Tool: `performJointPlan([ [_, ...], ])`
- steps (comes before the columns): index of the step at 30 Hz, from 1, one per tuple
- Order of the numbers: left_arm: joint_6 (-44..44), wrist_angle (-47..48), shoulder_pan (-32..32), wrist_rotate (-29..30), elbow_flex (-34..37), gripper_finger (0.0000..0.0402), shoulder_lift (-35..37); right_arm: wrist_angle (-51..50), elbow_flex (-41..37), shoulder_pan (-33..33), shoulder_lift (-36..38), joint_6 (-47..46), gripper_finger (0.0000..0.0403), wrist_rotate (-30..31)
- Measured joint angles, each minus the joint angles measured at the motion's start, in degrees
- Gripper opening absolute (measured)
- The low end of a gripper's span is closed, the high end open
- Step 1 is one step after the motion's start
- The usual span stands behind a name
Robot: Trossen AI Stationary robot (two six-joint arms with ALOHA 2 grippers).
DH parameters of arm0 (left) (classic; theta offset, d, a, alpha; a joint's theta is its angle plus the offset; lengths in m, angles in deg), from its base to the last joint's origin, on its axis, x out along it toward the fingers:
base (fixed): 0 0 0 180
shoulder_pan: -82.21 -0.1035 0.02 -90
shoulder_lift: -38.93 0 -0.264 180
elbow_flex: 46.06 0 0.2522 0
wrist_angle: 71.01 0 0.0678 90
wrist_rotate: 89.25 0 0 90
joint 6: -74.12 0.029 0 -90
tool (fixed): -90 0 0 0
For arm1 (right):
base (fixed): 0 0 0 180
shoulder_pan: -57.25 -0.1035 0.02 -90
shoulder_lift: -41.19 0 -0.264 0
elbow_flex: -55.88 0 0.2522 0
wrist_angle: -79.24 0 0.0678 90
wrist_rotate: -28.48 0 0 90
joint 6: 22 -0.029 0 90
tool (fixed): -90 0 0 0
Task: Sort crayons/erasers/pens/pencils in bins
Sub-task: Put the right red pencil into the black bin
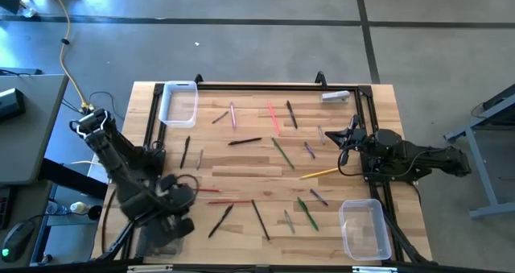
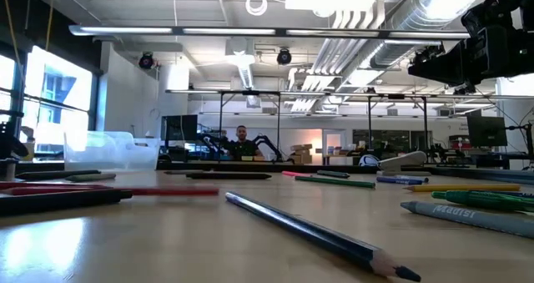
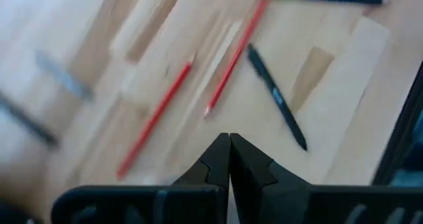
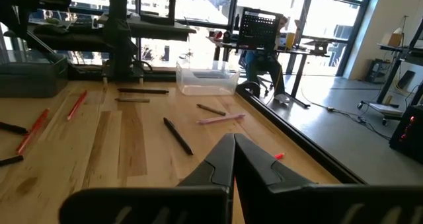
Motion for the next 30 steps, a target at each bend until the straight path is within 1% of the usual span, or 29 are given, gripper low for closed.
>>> performJointPlan([
  [4, 23.5, -8.0, -7.7, -1.5, 0.0, 0.0000, -0.2, 0.0, 0.0, 0.0, 0.0, 0.0, 0.0000, 0.0],
  [7, 38.7, -15.3, -13.9, -5.6, 0.0, 0.0000, -0.4, 0.0, 0.0, 0.0, 0.0, 0.0, 0.0000, 0.0],
  [10, 48.8, -21.7, -20.3, -13.8, -0.1, 0.0000, -1.8, 0.0, 0.0, 0.0, 0.0, 0.0, 0.0000, 0.0],
  [12, 53.8, -23.6, -23.5, -16.8, -0.1, 0.0003, -3.7, 0.0, 0.0, 0.0, 0.0, 0.0, 0.0000, 0.0],
  [16, 61.4, -25.5, -27.8, -22.1, -0.1, 0.0024, -9.5, 0.0, 0.0, 0.0, 0.0, 0.0, 0.0000, 0.0],
  [23, 68.1, -30.1, -30.3, -25.8, 0.0, 0.0087, -19.9, 0.0, 0.0, 0.0, 0.0, 0.0, 0.0000, 0.0],
  [26, 69.0, -31.9, -30.9, -27.1, 0.0, 0.0113, -21.8, 0.0, 0.0, 0.0, 0.0, 0.0, 0.0000, 0.0],
  [30, 71.0, -32.0, -32.1, -27.3, 0.0, 0.0136, -22.0, 0.0, 0.0, 0.0, 0.0, 0.0, 0.0000, 0.0],
])
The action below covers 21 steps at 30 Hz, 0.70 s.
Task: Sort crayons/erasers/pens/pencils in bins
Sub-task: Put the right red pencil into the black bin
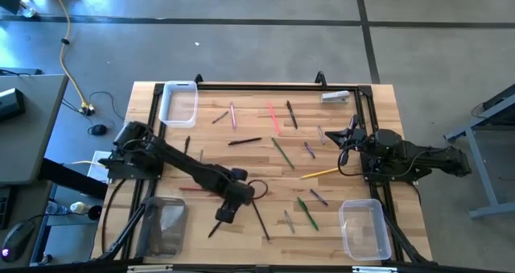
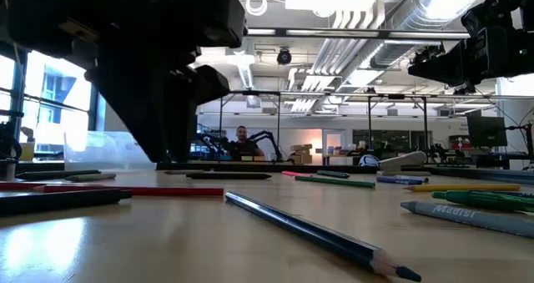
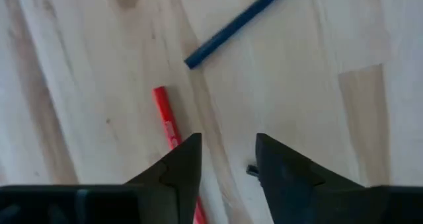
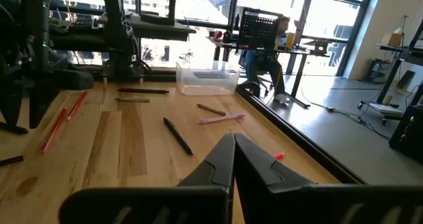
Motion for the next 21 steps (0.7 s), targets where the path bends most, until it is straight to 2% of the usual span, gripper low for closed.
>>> performJointPlan([
  [3, 0.9, -1.0, -1.6, 0.2, 0.6, 0.0142, 1.1, 0.0, 0.0, 0.0, 0.0, 0.0, 0.0000, 0.0],
  [11, -3.7, -11.7, -4.8, -0.7, 11.7, 0.0129, 6.3, 0.1, 0.0, 0.0, -0.1, 0.0, 0.0000, 0.0],
  [21, -6.3, -11.5, -2.9, -0.8, 12.5, 0.0118, 6.0, 0.0, 0.0, 0.0, -0.8, 0.0, 0.0000, 0.0],
])
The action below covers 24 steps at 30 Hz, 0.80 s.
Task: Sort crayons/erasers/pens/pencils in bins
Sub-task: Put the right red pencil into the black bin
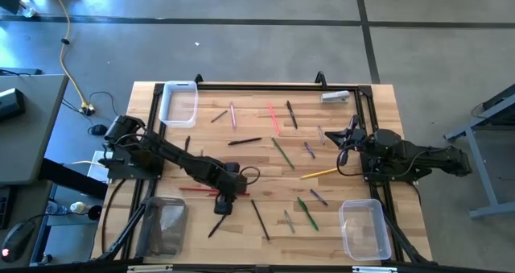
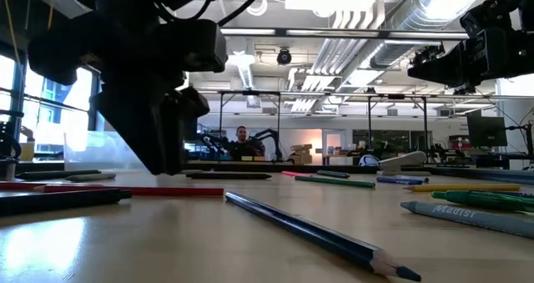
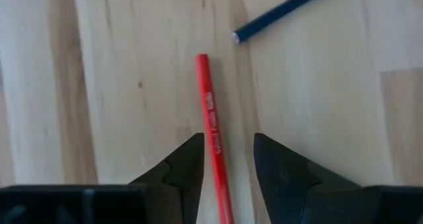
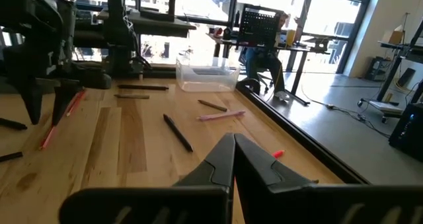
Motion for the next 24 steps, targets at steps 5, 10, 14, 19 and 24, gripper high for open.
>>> performJointPlan([
  [5, -1.4, -0.2, -0.1, 0.6, 0.0, 0.0110, -2.0, 0.0, 0.0, 0.0, 0.0, 0.0, 0.0000, 0.0],
  [10, -2.1, -0.5, -0.5, 1.0, -0.2, 0.0099, -3.9, 0.0, 0.0, 0.0, 0.0, 0.0, 0.0000, 0.0],
  [14, -4.7, 0.3, -1.6, -0.9, -0.3, 0.0093, -4.9, 0.0, 0.0, 0.0, 0.0, 0.0, 0.0000, 0.0],
  [19, -6.8, 0.4, -3.2, -3.3, -0.3, 0.0095, -5.3, 0.0, 0.0, 0.0, 0.0, 0.0, 0.0000, 0.0],
  [24, -5.3, 0.4, -3.8, -3.9, -0.3, 0.0086, -5.3, 0.0, 0.0, 0.0, 0.0, 0.0, 0.0000, 0.0],
])
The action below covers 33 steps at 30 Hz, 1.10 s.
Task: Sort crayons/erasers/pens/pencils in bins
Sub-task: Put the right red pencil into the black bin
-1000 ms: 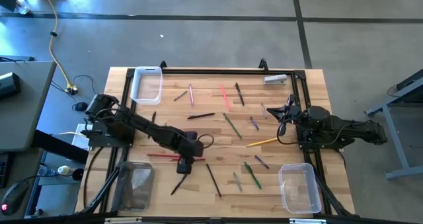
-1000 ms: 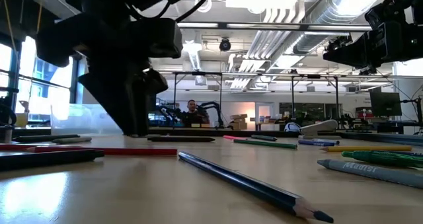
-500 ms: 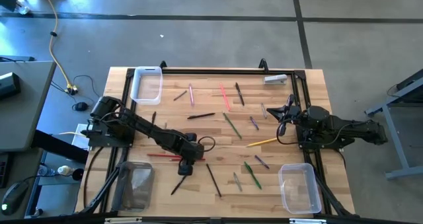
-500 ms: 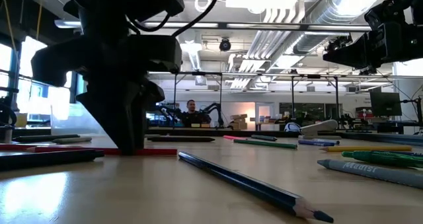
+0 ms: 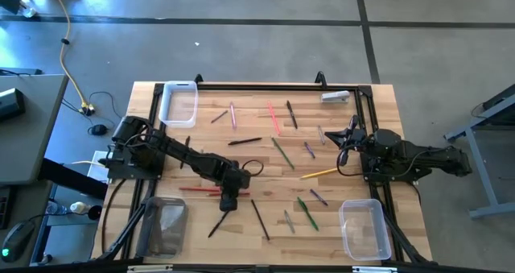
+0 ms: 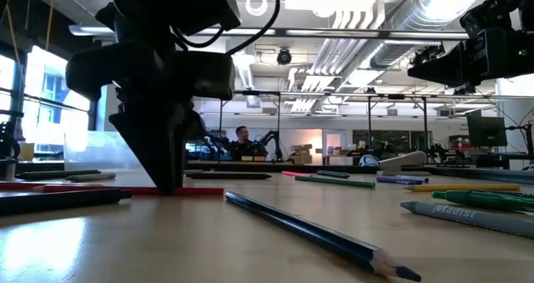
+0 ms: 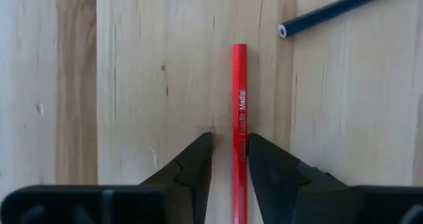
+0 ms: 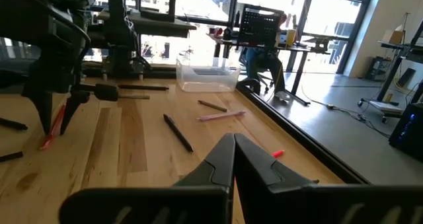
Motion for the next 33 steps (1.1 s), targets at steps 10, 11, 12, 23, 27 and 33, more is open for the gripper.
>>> performJointPlan([
  [10, 3.2, 0.6, -0.1, 0.6, 0.0, 0.0018, 0.0, 0.0, 0.0, 0.0, 0.0, 0.0, 0.0000, 0.0],
  [11, 3.4, 1.2, -0.1, 0.7, -0.4, 0.0014, -0.1, 0.0, 0.0, 0.0, 0.0, 0.0, 0.0000, 0.0],
  [12, 3.5, 1.9, 0.0, 1.0, -0.9, 0.0011, -0.2, 0.0, 0.0, 0.0, 0.0, 0.0, 0.0000, 0.0],
  [23, 3.0, 9.7, -0.6, 4.3, -7.4, 0.0006, 0.1, 0.0, 0.0, 0.0, 0.0, 0.0, 0.0000, 0.0],
  [27, 0.9, 10.5, -1.3, 4.0, -7.6, 0.0004, 1.4, 0.0, 0.0, 0.0, 0.0, 0.0, 0.0000, 0.0],
  [33, -1.5, 11.6, -2.0, 3.8, -7.7, 0.0004, 4.1, 0.0, 0.0, 0.0, 0.0, 0.0, 0.0000, 0.0],
])
